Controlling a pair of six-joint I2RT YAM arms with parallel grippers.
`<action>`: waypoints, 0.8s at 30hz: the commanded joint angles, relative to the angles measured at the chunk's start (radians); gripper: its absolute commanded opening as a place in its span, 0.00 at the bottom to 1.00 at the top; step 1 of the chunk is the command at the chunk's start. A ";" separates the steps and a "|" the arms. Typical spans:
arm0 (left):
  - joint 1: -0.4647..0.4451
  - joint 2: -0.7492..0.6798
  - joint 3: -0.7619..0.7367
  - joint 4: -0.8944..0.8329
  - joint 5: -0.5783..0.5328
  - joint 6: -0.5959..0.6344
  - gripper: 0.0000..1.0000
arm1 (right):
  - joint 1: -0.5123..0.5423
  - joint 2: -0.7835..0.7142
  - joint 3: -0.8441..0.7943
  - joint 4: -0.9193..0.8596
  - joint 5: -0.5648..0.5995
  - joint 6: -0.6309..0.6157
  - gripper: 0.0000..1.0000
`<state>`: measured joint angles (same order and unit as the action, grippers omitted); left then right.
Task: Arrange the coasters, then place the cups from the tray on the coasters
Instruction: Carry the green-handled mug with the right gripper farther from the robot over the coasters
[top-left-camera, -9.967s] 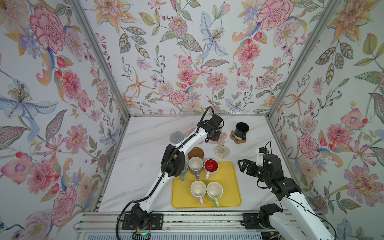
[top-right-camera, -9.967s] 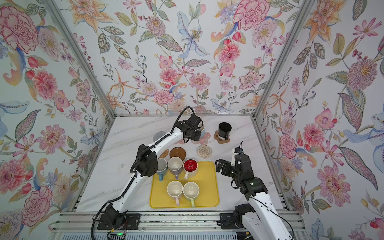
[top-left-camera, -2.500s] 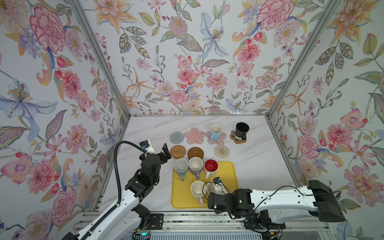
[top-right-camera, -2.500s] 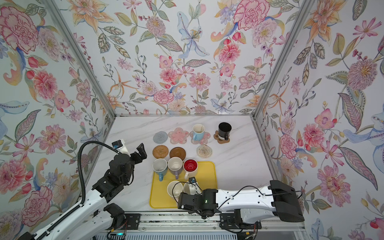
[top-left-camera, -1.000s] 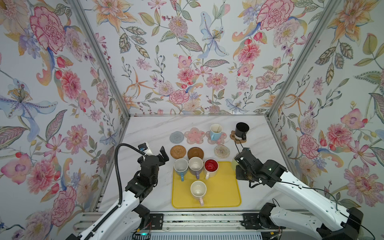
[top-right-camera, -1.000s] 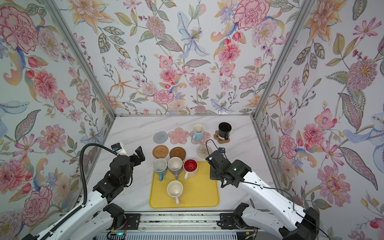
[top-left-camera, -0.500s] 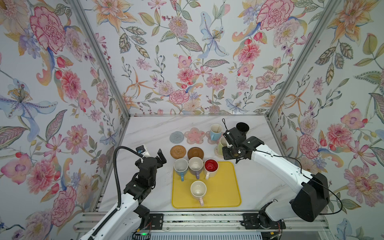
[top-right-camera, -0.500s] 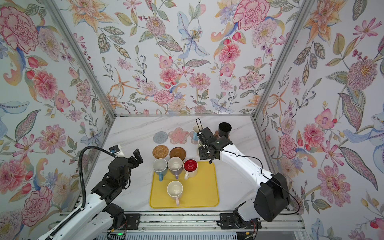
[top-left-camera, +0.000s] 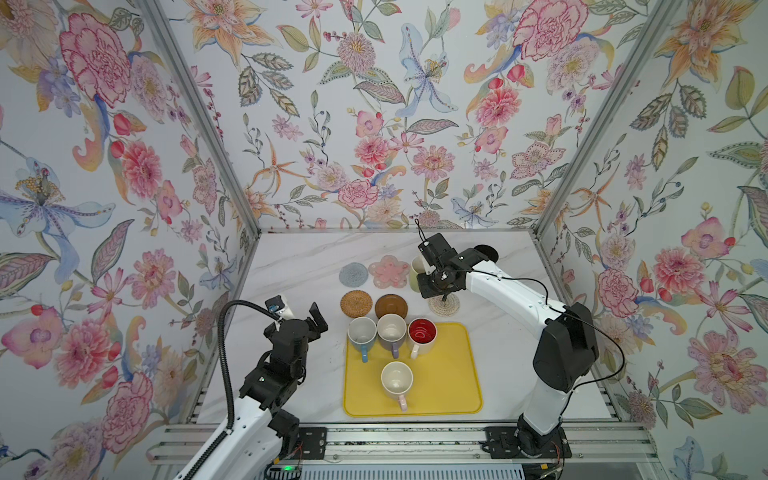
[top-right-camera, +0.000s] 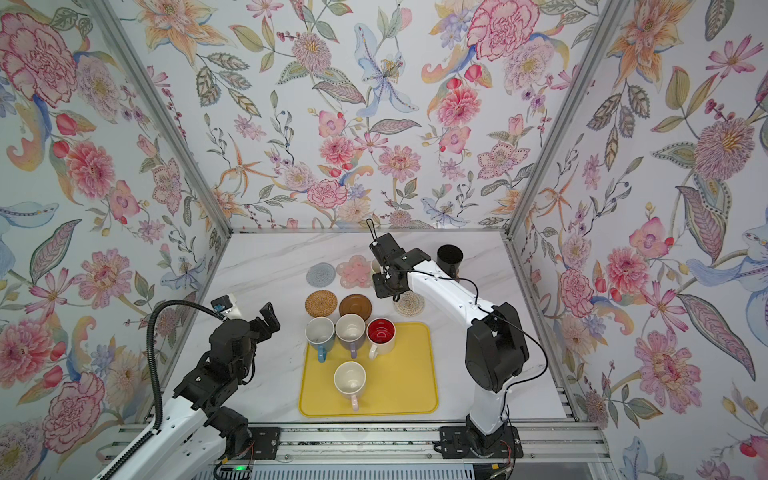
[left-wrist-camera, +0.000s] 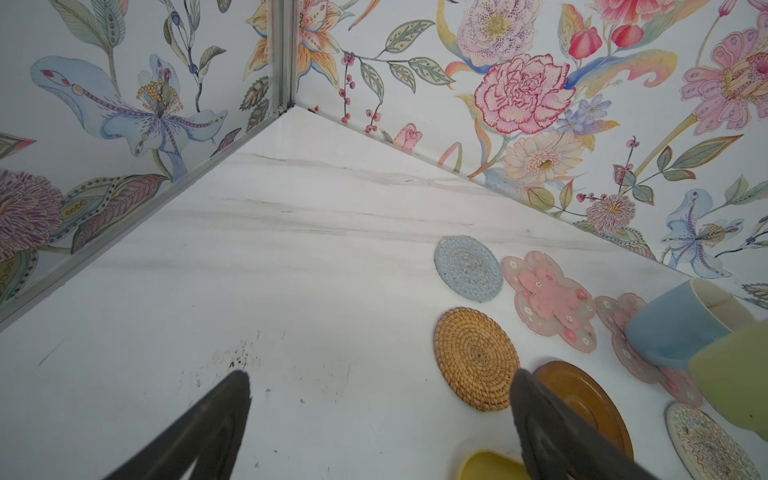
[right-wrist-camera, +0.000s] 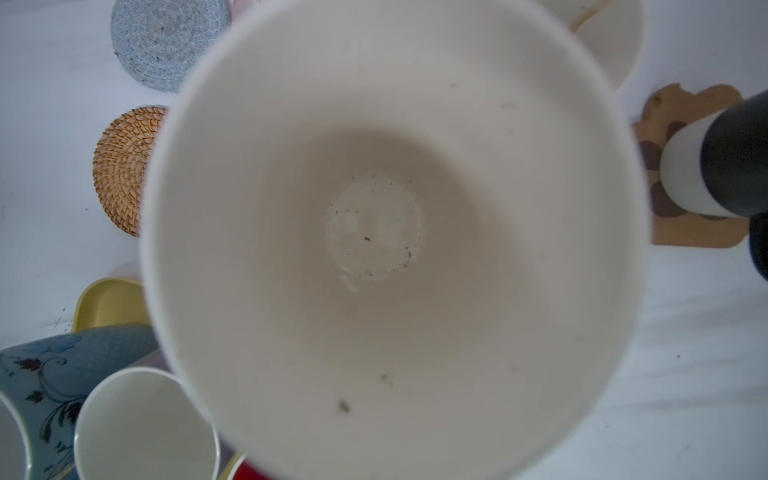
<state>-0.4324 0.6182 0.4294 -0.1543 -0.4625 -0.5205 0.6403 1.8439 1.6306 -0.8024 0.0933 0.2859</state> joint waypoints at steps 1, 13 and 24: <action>0.012 -0.017 -0.014 -0.037 0.004 0.011 0.99 | 0.009 0.038 0.093 0.042 -0.006 -0.032 0.00; 0.018 -0.057 -0.012 -0.089 0.016 0.011 0.99 | 0.012 0.253 0.353 -0.003 -0.017 -0.090 0.00; 0.020 -0.096 -0.008 -0.145 0.021 -0.004 0.99 | 0.008 0.431 0.578 -0.073 -0.018 -0.133 0.00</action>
<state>-0.4252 0.5354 0.4274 -0.2680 -0.4484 -0.5217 0.6468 2.2765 2.1452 -0.8783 0.0738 0.1780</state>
